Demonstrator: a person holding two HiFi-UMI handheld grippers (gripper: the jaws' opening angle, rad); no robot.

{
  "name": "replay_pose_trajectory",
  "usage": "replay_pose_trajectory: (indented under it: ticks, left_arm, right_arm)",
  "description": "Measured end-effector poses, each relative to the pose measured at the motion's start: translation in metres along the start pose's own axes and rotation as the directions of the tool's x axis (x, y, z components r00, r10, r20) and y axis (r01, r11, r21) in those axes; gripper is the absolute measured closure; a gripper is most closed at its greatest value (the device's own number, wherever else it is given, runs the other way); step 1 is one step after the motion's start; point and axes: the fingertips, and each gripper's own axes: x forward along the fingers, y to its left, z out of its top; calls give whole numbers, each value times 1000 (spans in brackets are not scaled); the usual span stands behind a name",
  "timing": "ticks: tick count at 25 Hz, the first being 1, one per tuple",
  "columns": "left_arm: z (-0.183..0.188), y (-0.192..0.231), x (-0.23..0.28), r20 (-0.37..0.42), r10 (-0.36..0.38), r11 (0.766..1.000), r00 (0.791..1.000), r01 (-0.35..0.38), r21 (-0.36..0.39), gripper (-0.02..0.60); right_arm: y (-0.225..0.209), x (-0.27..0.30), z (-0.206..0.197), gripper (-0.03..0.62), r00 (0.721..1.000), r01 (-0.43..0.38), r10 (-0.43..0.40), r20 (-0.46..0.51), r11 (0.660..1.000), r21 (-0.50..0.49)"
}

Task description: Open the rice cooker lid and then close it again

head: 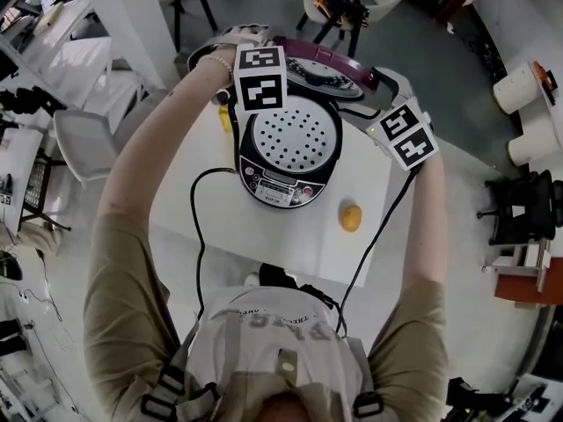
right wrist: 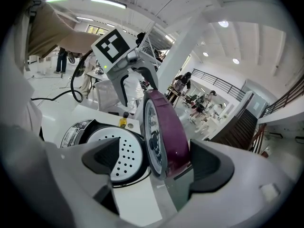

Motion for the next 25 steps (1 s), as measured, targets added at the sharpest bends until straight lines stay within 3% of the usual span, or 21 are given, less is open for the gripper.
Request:
replay_pose_trajectory:
  ticks: [13, 25]
  left_arm:
    - [-9, -54, -20, -4, -22, 1000, 1000, 23, 19, 114]
    - [-19, -103, -28, -20, -60, 997, 998, 61, 41, 115]
  right_arm:
    - [52, -12, -7, 149, 1000, -7, 7, -18, 1000, 17]
    - [97, -17, -21, 149, 997, -60, 61, -46, 998, 29]
